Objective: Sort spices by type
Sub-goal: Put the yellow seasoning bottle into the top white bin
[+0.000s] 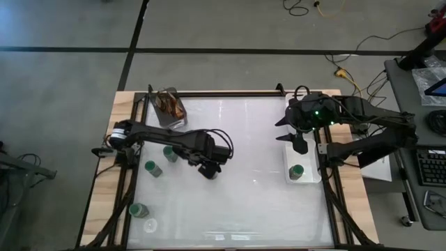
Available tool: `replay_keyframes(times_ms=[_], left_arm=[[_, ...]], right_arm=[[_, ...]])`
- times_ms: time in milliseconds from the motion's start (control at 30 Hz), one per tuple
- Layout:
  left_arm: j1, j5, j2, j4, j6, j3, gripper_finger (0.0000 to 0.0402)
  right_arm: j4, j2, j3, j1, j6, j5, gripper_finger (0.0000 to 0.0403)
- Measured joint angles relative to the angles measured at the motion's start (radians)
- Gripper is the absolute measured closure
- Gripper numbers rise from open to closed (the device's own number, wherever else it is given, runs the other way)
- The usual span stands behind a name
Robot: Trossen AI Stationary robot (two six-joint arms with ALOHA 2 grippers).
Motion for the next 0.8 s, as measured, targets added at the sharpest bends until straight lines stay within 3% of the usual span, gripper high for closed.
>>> replay_keyframes(times_ms=[200, 800], left_arm=[[-0.007, 0.001, 0.000, 0.158, 0.012, -0.077, 0.0123], [0.001, -0.034, 0.013, 0.473, -0.026, -0.080, 0.0123]], right_arm=[[-0.007, -0.003, 0.000, 0.000, 0.013, 0.000, 0.0151], [-0.022, -0.006, 0.000, 0.000, 0.009, 0.000, 0.0157]])
